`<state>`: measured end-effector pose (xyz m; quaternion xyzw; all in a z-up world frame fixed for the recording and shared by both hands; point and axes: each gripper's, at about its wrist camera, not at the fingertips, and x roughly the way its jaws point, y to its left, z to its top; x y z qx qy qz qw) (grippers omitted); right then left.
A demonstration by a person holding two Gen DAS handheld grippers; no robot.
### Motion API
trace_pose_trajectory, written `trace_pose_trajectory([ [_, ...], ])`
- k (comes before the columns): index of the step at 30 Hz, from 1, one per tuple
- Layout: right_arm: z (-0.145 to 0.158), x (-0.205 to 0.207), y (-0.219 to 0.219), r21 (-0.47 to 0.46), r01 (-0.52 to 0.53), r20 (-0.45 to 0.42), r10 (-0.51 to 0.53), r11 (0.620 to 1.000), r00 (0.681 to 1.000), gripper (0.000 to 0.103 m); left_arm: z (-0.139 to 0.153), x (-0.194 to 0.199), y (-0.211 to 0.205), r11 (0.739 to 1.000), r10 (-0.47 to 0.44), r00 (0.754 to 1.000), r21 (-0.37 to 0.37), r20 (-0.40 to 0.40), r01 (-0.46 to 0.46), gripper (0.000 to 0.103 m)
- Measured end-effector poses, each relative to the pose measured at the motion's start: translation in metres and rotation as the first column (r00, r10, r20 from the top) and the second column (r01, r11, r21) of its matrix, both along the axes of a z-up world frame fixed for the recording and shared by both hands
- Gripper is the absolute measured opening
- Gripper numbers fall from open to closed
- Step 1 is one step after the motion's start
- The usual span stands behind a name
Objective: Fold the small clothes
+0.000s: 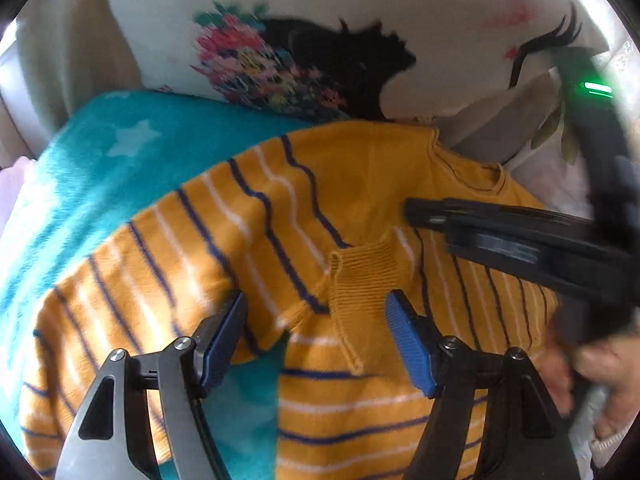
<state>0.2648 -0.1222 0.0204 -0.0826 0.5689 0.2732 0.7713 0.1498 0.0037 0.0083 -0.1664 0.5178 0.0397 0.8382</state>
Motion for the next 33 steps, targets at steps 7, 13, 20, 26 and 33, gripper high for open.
trace_pose_trajectory([
  [7,0.020,-0.031,-0.094,0.015,0.139,0.016,-0.140,0.990,0.990,0.045,-0.011,0.006,-0.001,0.999,-0.025,1.000,-0.042,-0.013,0.024,0.015],
  [13,0.023,-0.052,-0.178,0.024,0.310,-0.001,-0.310,0.951,0.951,0.045,-0.005,-0.001,0.032,0.998,0.050,0.999,-0.041,-0.017,-0.051,0.000],
  [20,0.024,-0.072,-0.191,0.065,0.328,-0.036,-0.326,0.943,0.945,0.045,0.007,-0.015,0.046,0.986,0.048,0.998,-0.160,0.027,-0.043,0.012],
  [26,0.024,-0.094,-0.182,0.112,0.316,-0.068,-0.310,0.942,0.948,0.052,0.001,-0.012,0.007,0.967,-0.050,0.998,-0.246,0.049,0.060,0.050],
  [33,0.015,-0.112,-0.201,0.093,0.325,-0.095,-0.317,0.941,0.944,0.052,-0.006,0.006,-0.023,0.992,-0.077,0.997,-0.101,-0.002,0.077,0.006],
])
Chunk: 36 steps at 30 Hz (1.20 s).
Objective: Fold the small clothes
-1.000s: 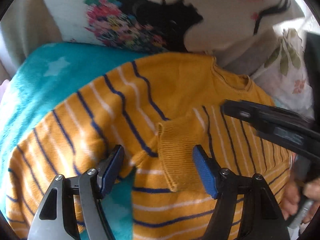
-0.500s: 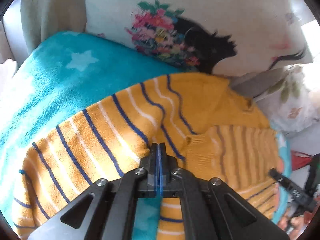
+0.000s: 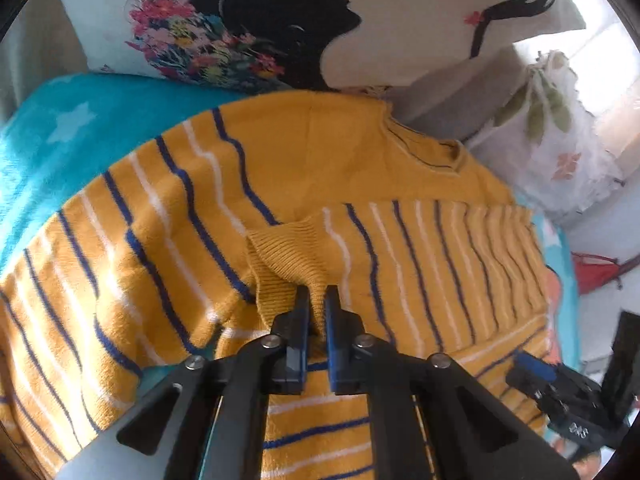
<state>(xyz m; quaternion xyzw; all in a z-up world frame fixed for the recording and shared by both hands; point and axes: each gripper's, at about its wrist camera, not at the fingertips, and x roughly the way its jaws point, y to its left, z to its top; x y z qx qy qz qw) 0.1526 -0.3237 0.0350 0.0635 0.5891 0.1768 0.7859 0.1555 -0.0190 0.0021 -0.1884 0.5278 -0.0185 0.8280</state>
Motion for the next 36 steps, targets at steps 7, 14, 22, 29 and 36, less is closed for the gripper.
trace_pose_trajectory([
  [7,0.002,-0.009,-0.031,-0.019,0.016,0.008,-0.016,1.000,1.000,0.052,-0.005,-0.013,0.016,0.995,0.066,0.997,0.079,-0.043,-0.063,0.010],
  [14,0.008,-0.009,-0.014,-0.009,-0.034,0.004,0.034,0.999,0.999,0.052,0.025,-0.057,0.036,0.985,0.141,0.990,0.097,0.000,-0.140,0.046],
  [22,0.022,-0.036,0.103,0.086,-0.314,0.008,0.315,0.945,0.949,0.052,0.066,-0.193,0.132,0.887,0.435,0.900,0.155,0.035,-0.435,0.067],
  [29,0.000,-0.100,0.259,0.209,-0.607,-0.049,0.628,0.767,0.777,0.059,0.066,-0.324,0.205,0.731,0.670,0.742,0.176,-0.007,-0.659,0.067],
  [36,-0.015,-0.152,0.349,0.240,-0.711,-0.088,0.744,0.661,0.662,0.062,0.057,-0.378,0.223,0.660,0.748,0.663,0.147,-0.040,-0.736,0.067],
])
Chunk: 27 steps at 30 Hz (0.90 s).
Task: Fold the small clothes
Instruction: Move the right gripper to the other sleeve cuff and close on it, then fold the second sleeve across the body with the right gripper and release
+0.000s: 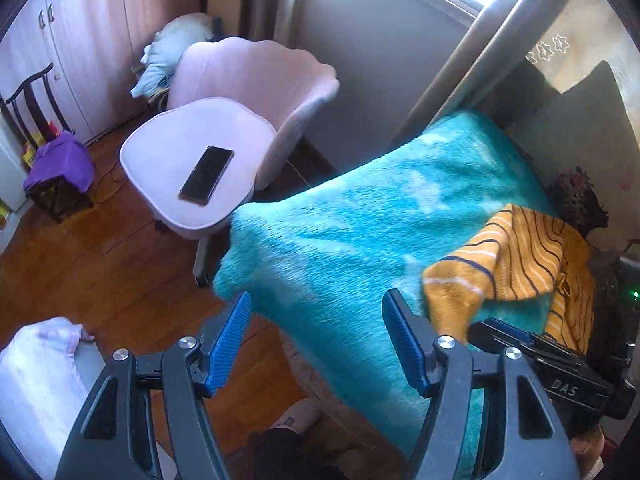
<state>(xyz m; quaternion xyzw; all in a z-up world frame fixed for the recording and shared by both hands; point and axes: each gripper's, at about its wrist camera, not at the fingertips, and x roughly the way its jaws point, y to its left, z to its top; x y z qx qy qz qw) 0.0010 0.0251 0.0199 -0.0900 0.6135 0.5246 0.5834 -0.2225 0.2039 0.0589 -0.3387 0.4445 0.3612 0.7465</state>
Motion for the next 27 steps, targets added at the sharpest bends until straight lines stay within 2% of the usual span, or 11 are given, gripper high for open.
trace_pose_trajectory([
  [3,-0.004,-0.014,0.014,-0.004,-0.001,0.055,0.002,1.000,0.998,0.064,-0.001,-0.005,0.001,1.000,0.002,1.000,-0.019,0.004,-0.002,0.067],
  [4,-0.004,-0.016,0.018,-0.009,-0.001,0.065,0.002,1.000,0.998,0.059,-0.002,-0.005,0.000,1.000,0.001,1.000,-0.025,0.008,-0.001,0.067],
  [5,-0.004,-0.019,0.021,-0.005,0.000,0.064,0.000,1.000,0.998,0.052,-0.003,-0.003,-0.001,1.000,0.001,1.000,-0.028,0.010,0.000,0.067],
  [6,-0.006,-0.020,0.022,-0.002,-0.006,0.042,0.006,1.000,0.999,0.021,-0.003,0.000,-0.001,1.000,-0.002,1.000,-0.029,0.012,0.002,0.067],
  [7,-0.005,-0.020,0.020,-0.003,-0.009,0.026,0.009,1.000,1.000,0.012,-0.001,0.003,-0.002,1.000,-0.006,1.000,-0.027,0.015,0.007,0.067],
  [13,0.048,0.011,-0.035,0.070,0.006,0.135,-0.016,0.998,0.991,0.011,0.014,0.038,-0.026,0.996,-0.094,0.995,0.013,0.043,0.094,0.067],
  [18,0.086,0.084,-0.145,0.066,0.151,0.202,-0.161,0.986,0.966,0.011,0.021,0.078,-0.065,0.980,-0.197,0.978,0.016,0.069,0.196,0.067],
  [20,0.092,0.117,-0.199,0.041,0.240,0.228,-0.243,0.970,0.943,0.010,0.024,0.094,-0.085,0.971,-0.237,0.968,0.014,0.077,0.237,0.067],
  [22,0.093,0.150,-0.260,-0.001,0.348,0.276,-0.335,0.937,0.901,0.010,0.025,0.106,-0.104,0.962,-0.272,0.959,0.013,0.081,0.272,0.067],
  [25,0.082,0.199,-0.354,-0.067,0.522,0.331,-0.474,0.851,0.816,0.010,0.025,0.126,-0.137,0.945,-0.328,0.941,0.005,0.079,0.328,0.067],
  [27,0.071,0.223,-0.397,-0.112,0.590,0.370,-0.518,0.800,0.771,0.011,0.023,0.138,-0.159,0.933,-0.358,0.931,-0.004,0.075,0.360,0.067],
])
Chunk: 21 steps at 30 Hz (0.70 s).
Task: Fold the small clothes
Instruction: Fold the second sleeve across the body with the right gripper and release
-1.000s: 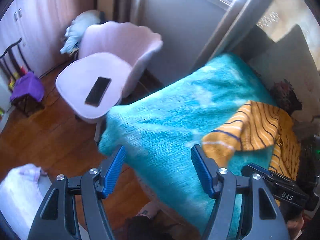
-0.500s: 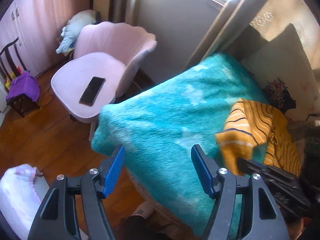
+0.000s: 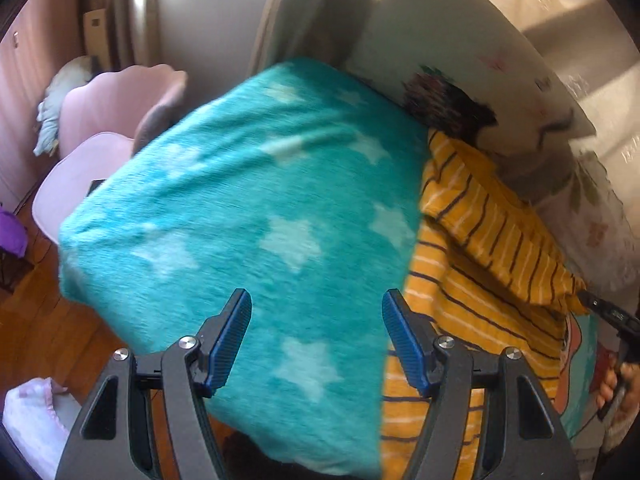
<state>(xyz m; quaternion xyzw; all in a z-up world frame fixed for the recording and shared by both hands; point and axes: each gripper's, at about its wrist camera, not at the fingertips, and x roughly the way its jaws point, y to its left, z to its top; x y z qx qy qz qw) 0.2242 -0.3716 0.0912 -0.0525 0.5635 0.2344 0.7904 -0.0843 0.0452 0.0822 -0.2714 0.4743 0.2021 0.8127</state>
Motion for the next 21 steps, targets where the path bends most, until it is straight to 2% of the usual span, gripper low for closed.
trace_pose_trajectory([
  [3,-0.027,0.031,-0.058,-0.131,0.152,0.025,-0.150,0.980,0.988,0.019,-0.002,0.015,-0.030,0.999,-0.044,0.999,-0.001,-0.009,0.044,0.067],
  [5,-0.036,0.039,-0.085,-0.168,0.221,0.036,-0.218,0.961,0.975,0.019,-0.001,0.022,-0.047,0.998,-0.068,0.998,0.005,-0.012,0.068,0.067],
  [6,-0.035,0.039,-0.095,-0.143,0.242,0.030,-0.241,0.960,0.970,0.020,-0.001,0.025,-0.057,0.997,-0.080,0.997,0.009,-0.015,0.080,0.067],
  [9,-0.031,0.037,-0.125,0.017,0.291,-0.019,-0.291,0.957,0.957,0.046,-0.005,0.030,-0.076,0.995,-0.102,0.994,0.015,-0.032,0.102,0.067],
  [10,-0.031,0.036,-0.128,0.067,0.282,-0.027,-0.281,0.957,0.959,0.048,-0.008,0.031,-0.082,0.994,-0.107,0.993,0.013,-0.040,0.108,0.067],
  [12,-0.034,0.028,-0.120,0.108,0.246,-0.032,-0.244,0.963,0.969,0.051,-0.011,0.033,-0.094,0.993,-0.119,0.991,0.007,-0.052,0.120,0.067],
  [16,-0.055,0.026,-0.090,0.133,0.188,-0.067,-0.181,0.973,0.981,0.056,-0.009,0.036,-0.111,0.990,-0.142,0.988,0.019,-0.055,0.143,0.067],
  [17,-0.063,0.026,-0.083,0.136,0.177,-0.086,-0.167,0.975,0.982,0.055,-0.007,0.036,-0.115,0.989,-0.144,0.988,0.024,-0.052,0.145,0.067],
  [19,-0.071,0.025,-0.068,0.124,0.134,-0.121,-0.119,0.983,0.985,0.005,-0.002,0.035,-0.119,0.989,-0.142,0.989,0.037,-0.042,0.143,0.067],
  [21,-0.063,0.018,-0.055,0.070,0.084,-0.061,-0.080,0.994,0.995,0.005,0.002,0.033,-0.119,0.990,-0.132,0.991,0.053,-0.037,0.134,0.067],
])
